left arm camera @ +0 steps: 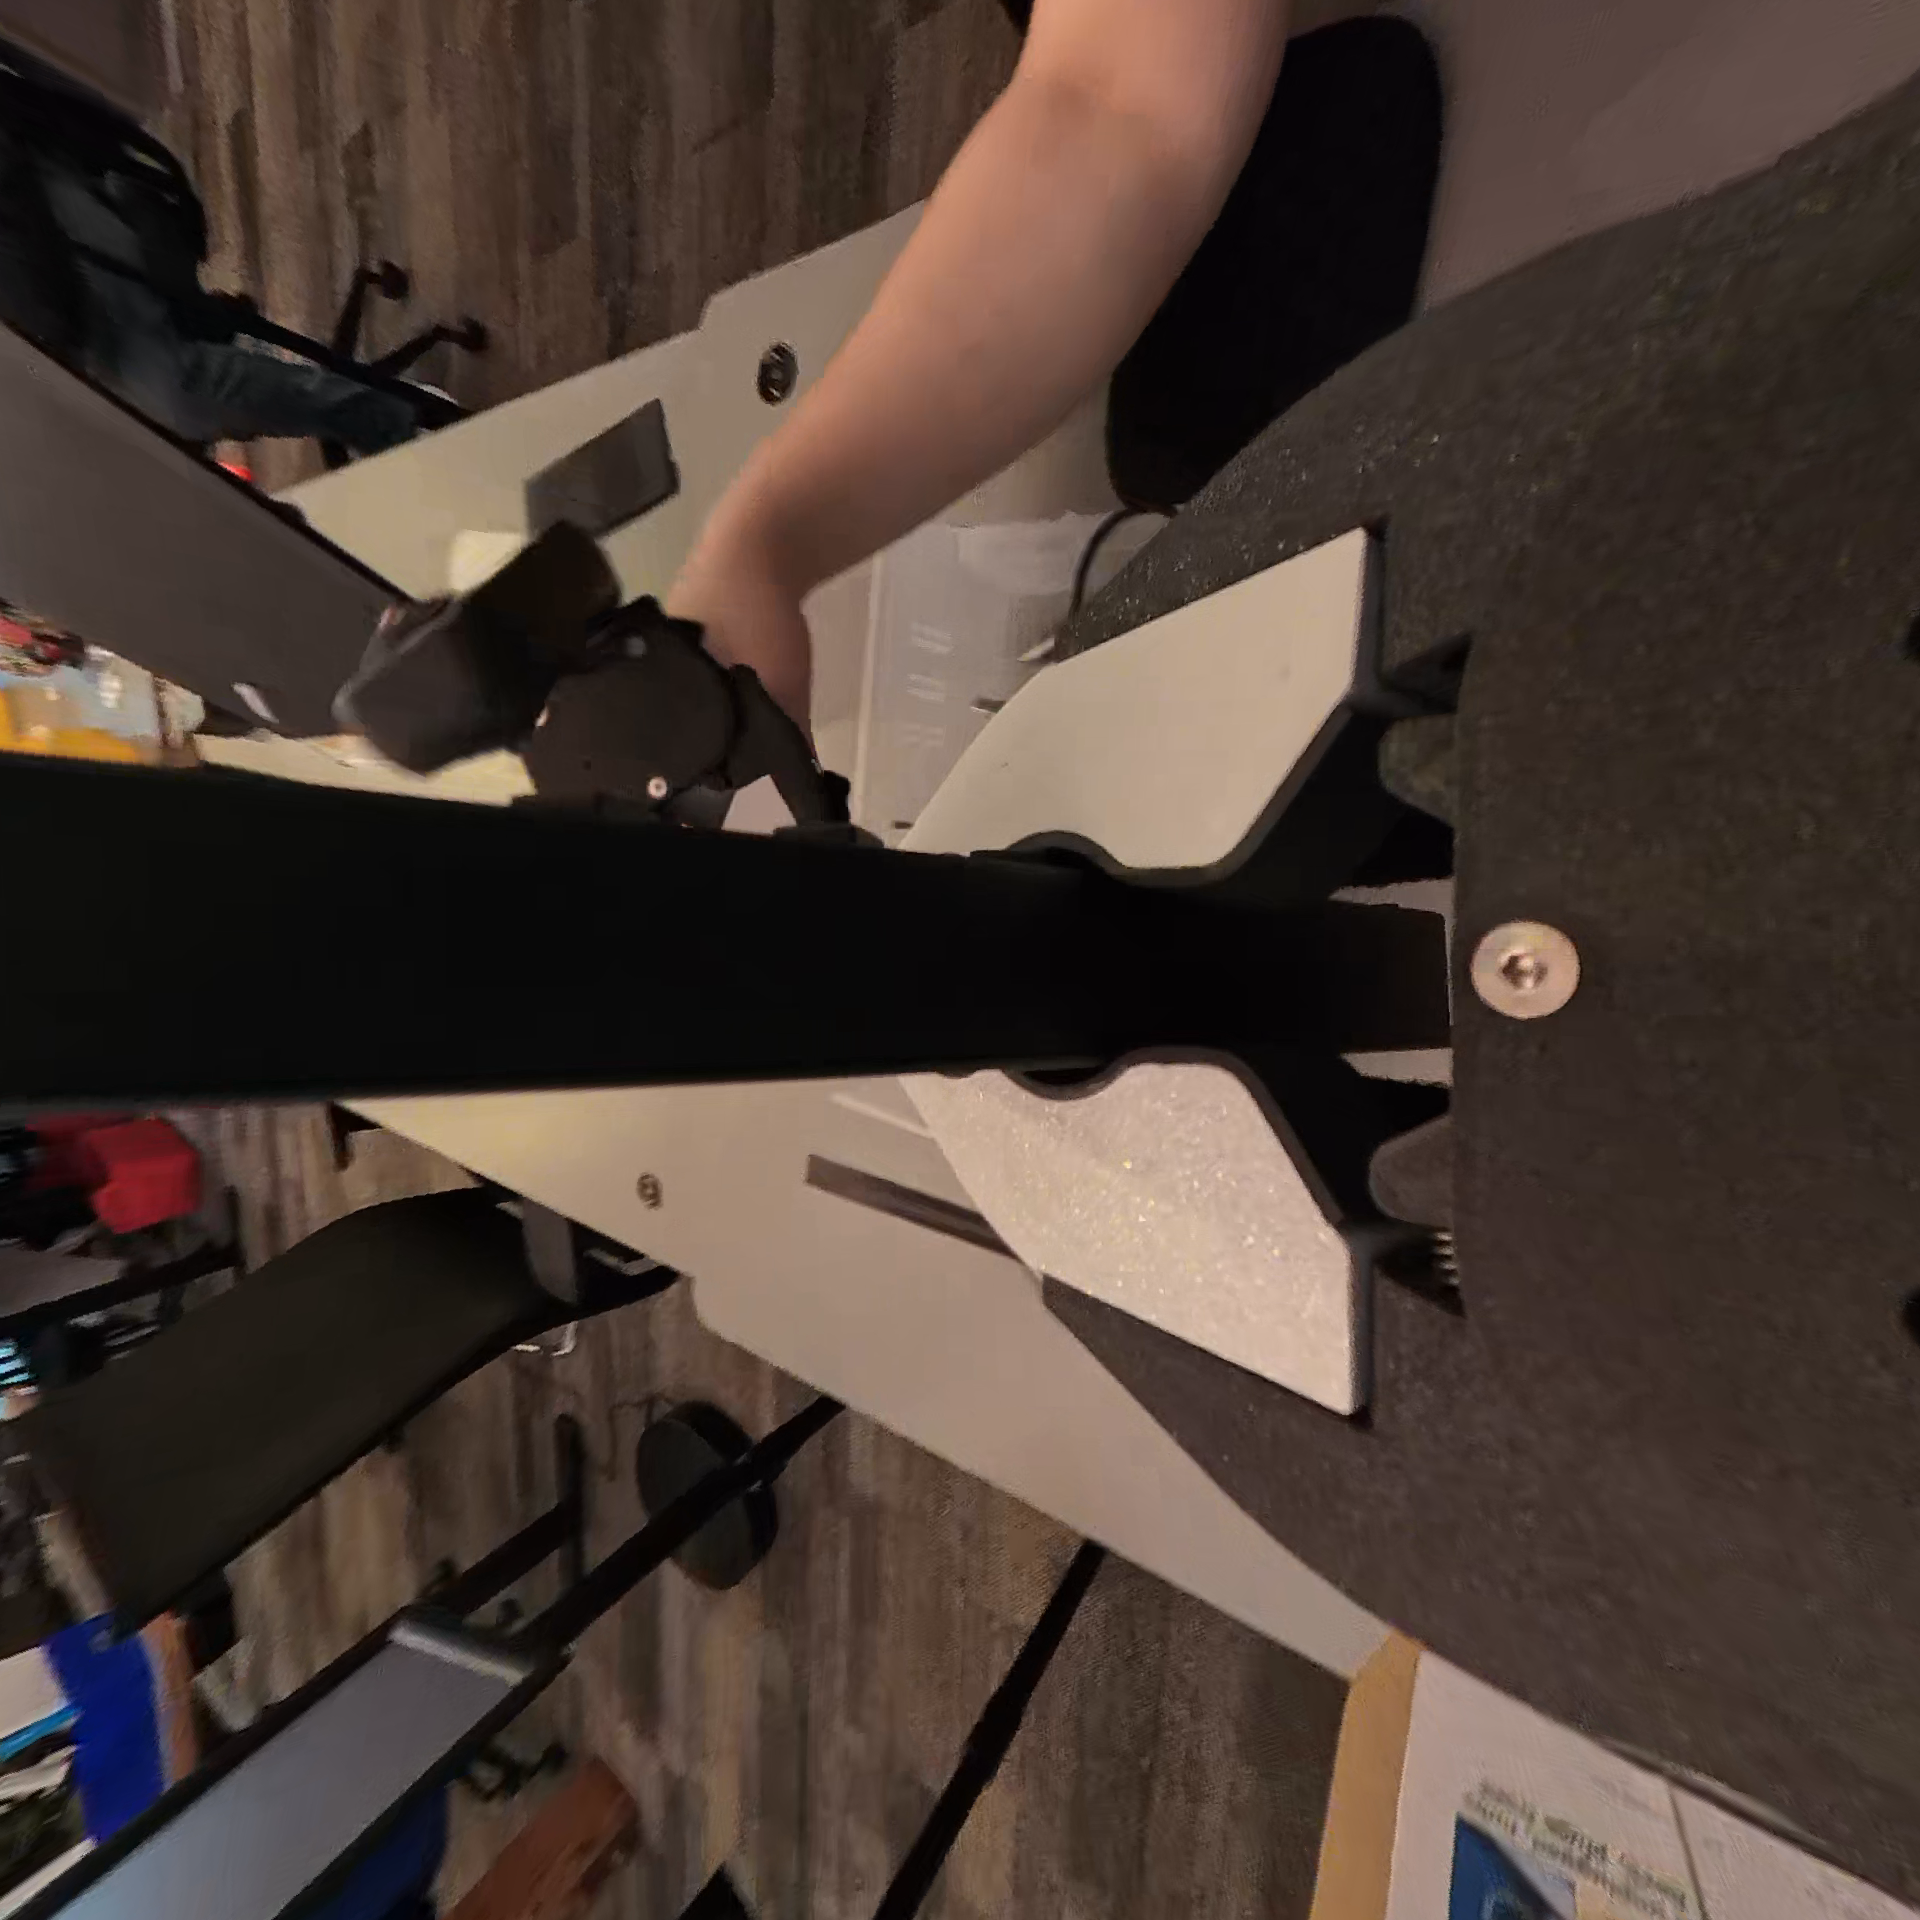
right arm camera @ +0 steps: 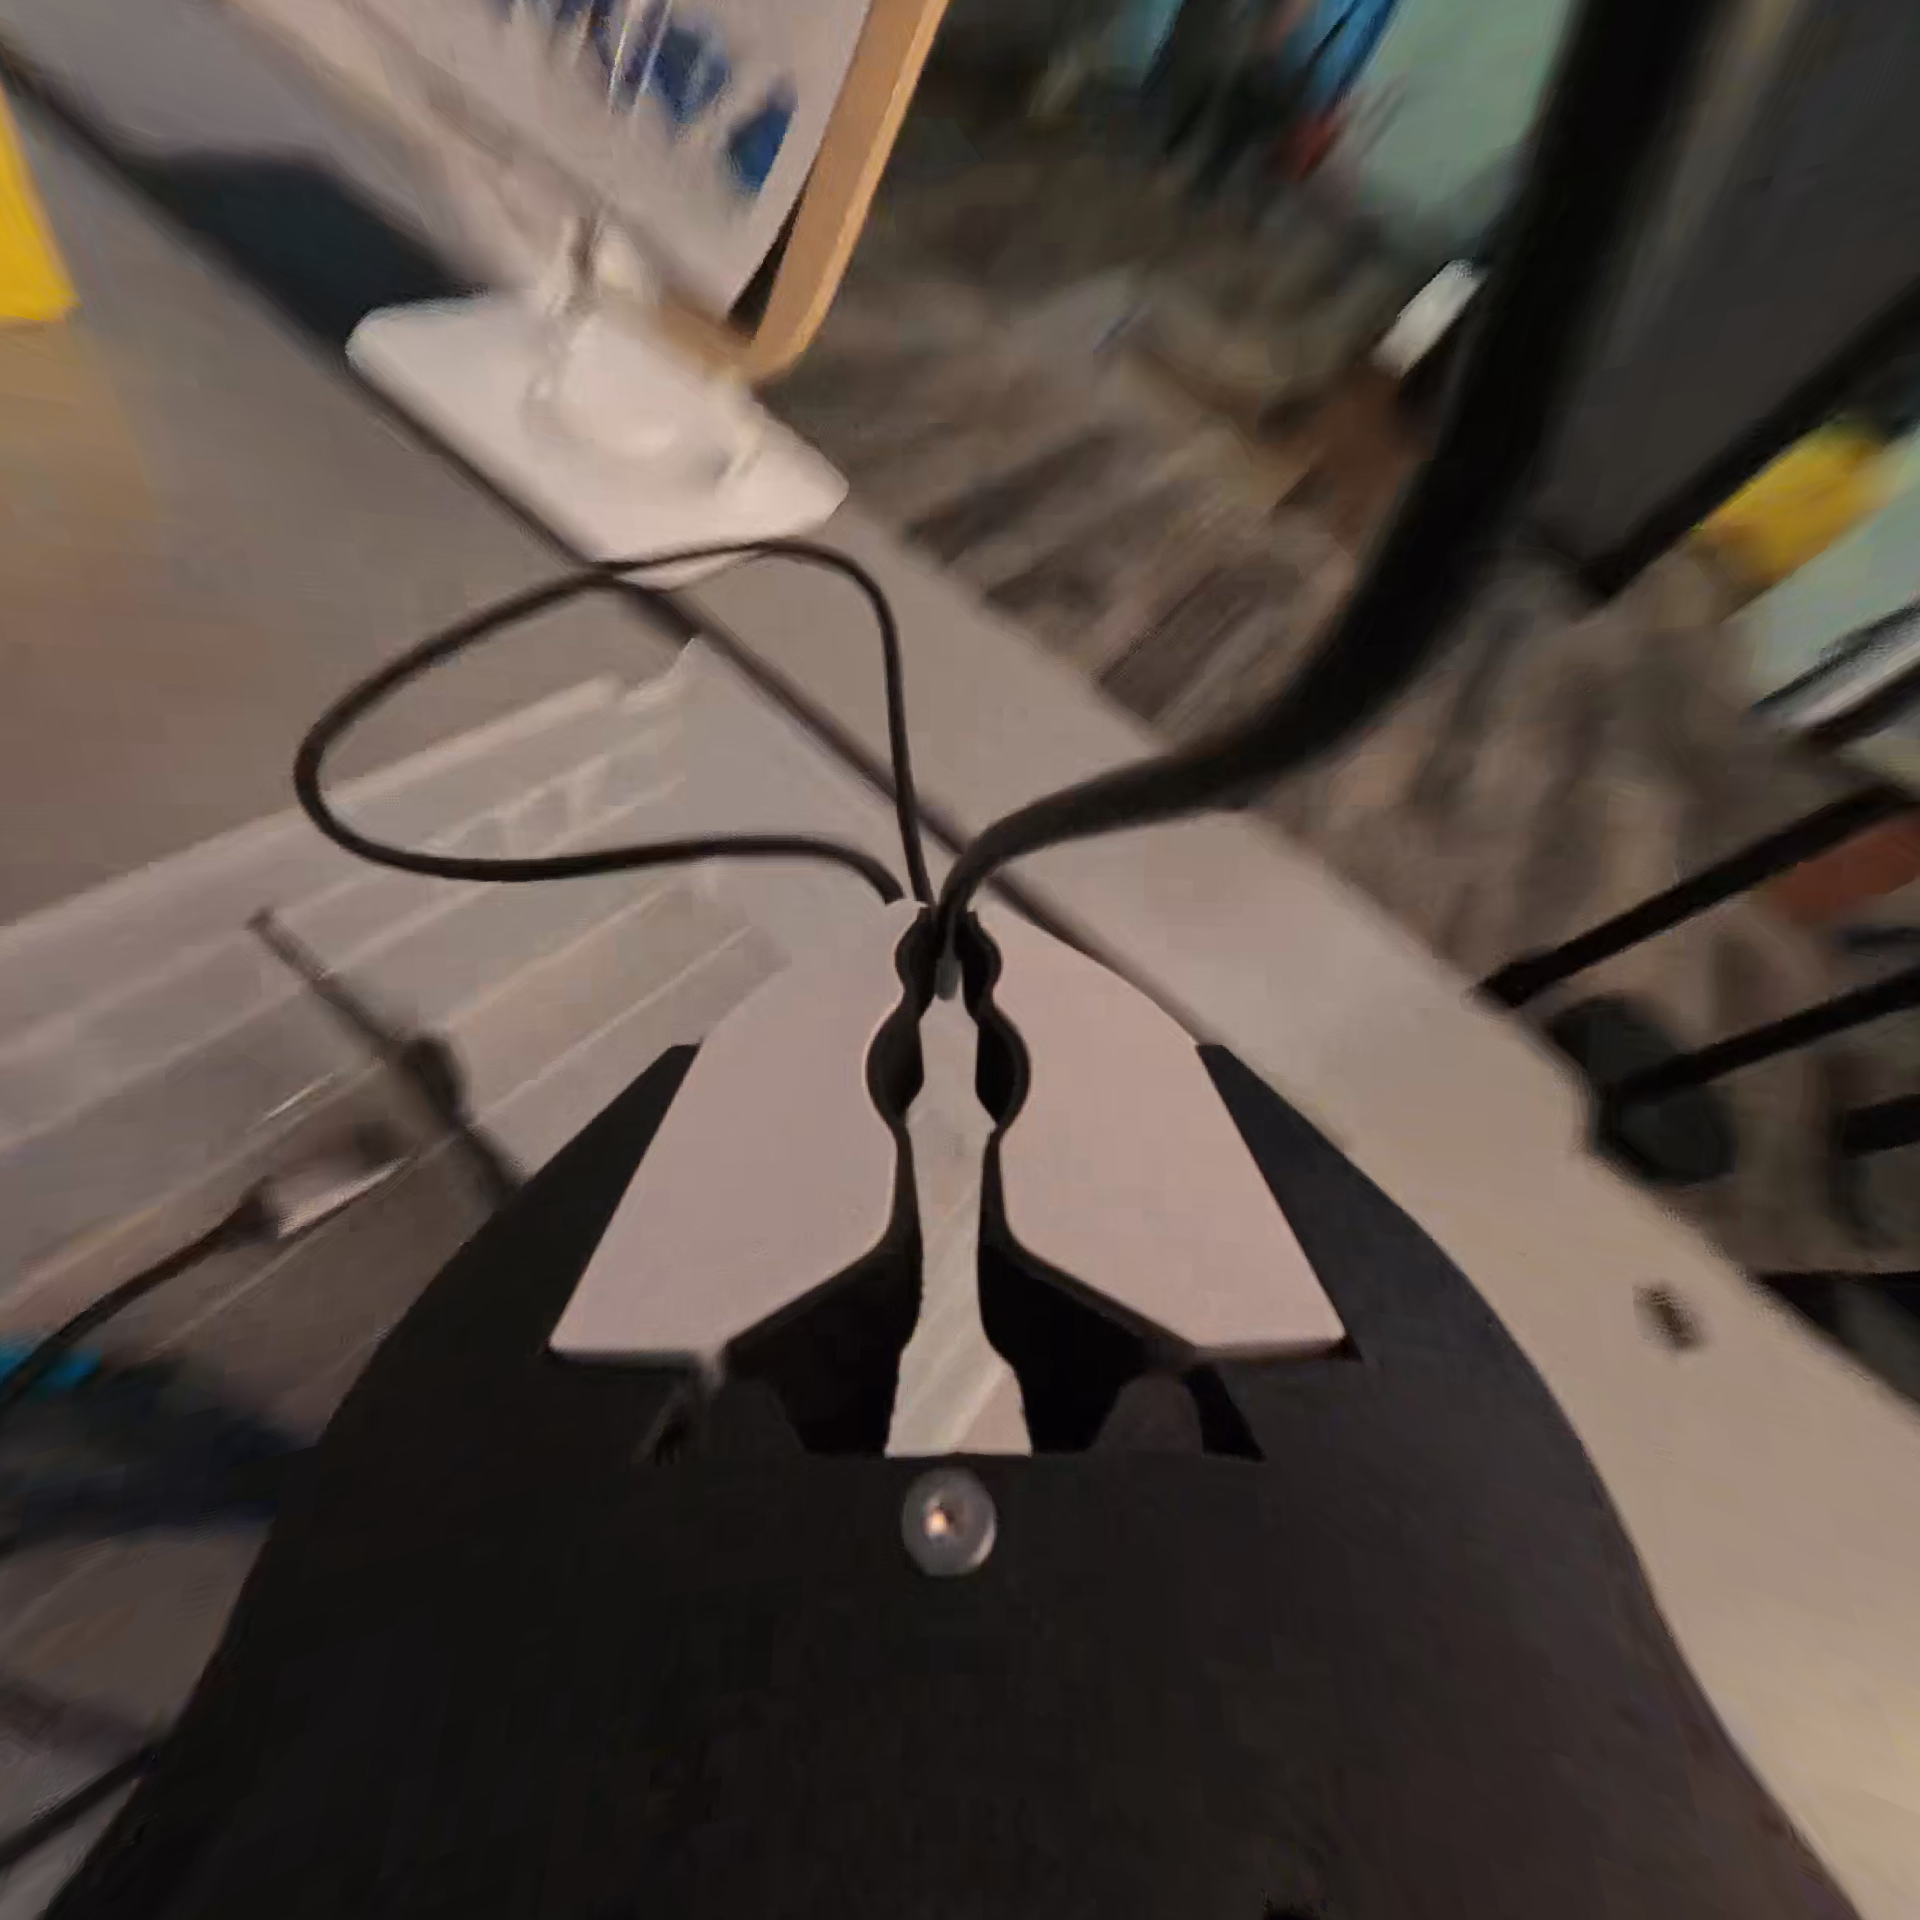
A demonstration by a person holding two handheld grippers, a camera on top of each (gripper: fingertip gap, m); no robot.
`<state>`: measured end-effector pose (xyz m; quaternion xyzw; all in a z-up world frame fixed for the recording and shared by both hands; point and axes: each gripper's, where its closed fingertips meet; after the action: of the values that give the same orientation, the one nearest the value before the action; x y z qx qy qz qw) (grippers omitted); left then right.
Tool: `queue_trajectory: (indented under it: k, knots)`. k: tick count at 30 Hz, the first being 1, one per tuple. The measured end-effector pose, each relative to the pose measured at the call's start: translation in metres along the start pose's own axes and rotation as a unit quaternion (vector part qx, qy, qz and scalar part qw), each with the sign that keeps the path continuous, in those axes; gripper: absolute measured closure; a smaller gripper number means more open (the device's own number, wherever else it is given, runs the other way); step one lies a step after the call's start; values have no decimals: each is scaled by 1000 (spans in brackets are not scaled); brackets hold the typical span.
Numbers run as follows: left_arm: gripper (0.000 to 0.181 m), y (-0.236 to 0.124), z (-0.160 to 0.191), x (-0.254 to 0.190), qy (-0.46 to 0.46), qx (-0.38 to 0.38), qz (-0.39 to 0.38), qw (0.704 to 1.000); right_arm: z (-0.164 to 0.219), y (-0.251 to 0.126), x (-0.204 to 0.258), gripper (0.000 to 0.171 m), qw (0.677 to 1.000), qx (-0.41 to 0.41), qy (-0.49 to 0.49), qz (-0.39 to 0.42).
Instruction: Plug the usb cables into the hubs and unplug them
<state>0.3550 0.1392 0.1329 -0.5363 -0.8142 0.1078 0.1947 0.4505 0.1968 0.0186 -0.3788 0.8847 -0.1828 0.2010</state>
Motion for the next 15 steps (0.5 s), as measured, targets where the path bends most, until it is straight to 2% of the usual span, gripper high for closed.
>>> queue_trajectory:
  k: [3, 6, 10, 15]
  knots:
    - [155, 17, 33, -3, 2, 42, 0, 999, 44, 24, 27, 166, 985, 88, 87, -118]
    - [155, 30, 62, -3, -23, 70, 4, 997, 83, 29, 29, 165, 963, 181, 156, -122]
    - [155, 42, 85, 0, -84, 70, 17, 994, 94, 30, 28, 166, 951, 203, 203, -117]
    - [155, 48, 104, 9, -113, 70, 16, 991, 89, 23, 28, 161, 955, 189, 195, -119]
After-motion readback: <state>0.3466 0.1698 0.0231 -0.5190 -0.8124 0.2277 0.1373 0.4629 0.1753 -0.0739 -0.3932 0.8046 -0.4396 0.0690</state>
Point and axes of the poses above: each gripper's, where its closed fingertips meet, y out along the fingers, z out of its underside, x = y × z across the jaws, and after that the axes turned 13 degrees about -z, right-handed
